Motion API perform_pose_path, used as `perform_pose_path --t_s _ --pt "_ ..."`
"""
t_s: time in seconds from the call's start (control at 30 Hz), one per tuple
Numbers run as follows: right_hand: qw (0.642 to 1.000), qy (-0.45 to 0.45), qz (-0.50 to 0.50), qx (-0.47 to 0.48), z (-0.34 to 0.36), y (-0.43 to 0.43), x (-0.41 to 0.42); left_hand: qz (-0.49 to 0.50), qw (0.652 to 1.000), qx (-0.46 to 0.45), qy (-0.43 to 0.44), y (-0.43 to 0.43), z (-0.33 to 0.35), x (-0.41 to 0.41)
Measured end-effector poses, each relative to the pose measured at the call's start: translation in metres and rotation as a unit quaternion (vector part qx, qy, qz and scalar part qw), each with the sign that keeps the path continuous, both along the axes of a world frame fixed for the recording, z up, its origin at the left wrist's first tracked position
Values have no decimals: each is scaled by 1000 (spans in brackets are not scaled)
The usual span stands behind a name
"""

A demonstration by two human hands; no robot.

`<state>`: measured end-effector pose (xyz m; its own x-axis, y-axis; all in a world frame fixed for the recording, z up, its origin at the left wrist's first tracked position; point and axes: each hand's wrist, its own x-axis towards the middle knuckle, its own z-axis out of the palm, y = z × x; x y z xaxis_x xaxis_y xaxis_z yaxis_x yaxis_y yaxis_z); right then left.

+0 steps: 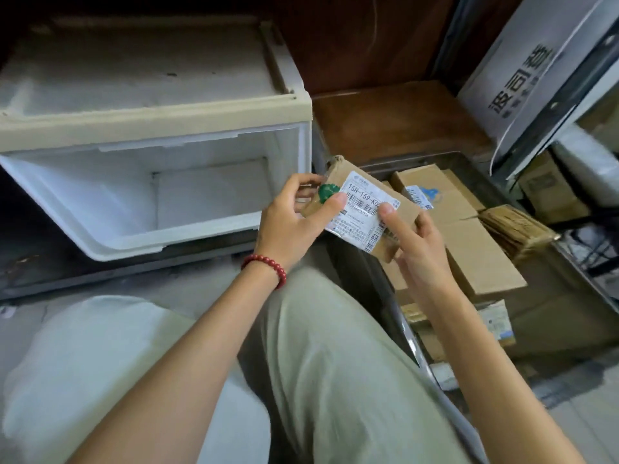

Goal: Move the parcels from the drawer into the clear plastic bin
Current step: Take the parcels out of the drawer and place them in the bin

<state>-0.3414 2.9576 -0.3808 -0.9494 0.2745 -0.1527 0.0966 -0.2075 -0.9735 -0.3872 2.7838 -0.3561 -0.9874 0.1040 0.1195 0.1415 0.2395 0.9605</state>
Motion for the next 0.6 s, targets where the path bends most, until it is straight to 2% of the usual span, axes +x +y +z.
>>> perform_pose_path --t_s 0.1,0.23,0.37,0.47,0.6 --pt "999 -30 -16 32 -4 34 20 -63 997 -31 16 27 -4 0" --pt "998 -58 -32 24 0 68 46 -148 987 -61 32 58 -12 8" --pt "993 -65 -60 72 3 105 72 -259 959 -115 24 90 -25 18" --pt "988 -88 -76 97 -5 132 98 -305 938 -158 32 114 -37 25" --pt "971 -140 -122 150 -20 157 125 -363 901 -237 -4 138 -51 31"
